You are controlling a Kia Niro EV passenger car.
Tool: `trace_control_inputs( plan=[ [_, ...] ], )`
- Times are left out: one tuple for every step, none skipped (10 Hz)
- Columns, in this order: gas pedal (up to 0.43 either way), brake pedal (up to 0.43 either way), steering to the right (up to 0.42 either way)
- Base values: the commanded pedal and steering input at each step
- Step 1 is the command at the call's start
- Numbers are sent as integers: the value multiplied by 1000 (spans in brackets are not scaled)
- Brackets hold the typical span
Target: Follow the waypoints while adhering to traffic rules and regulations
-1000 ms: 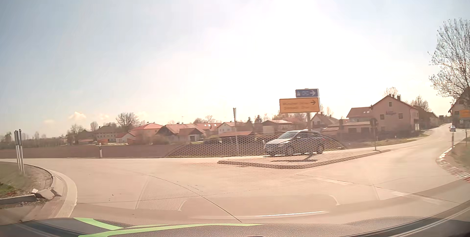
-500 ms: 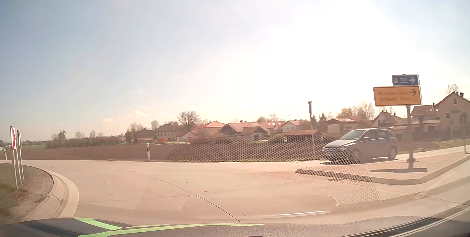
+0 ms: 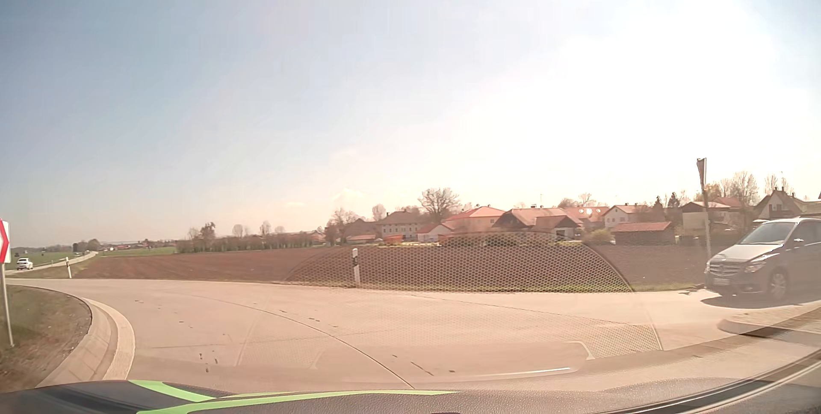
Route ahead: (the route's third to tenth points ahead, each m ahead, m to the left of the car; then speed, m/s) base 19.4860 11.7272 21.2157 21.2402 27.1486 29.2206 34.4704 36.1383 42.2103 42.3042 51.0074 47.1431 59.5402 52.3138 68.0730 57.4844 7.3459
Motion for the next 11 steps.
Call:
trace_control_inputs(
  plan=[
    [110, 0, -267],
    [110, 0, -266],
    [110, 0, -265],
    [110, 0, -264],
    [110, 0, -260],
    [110, 0, -258],
    [110, 0, -258],
    [110, 0, -258],
    [110, 0, -259],
    [110, 0, -262],
    [110, 0, -265]
  ],
)
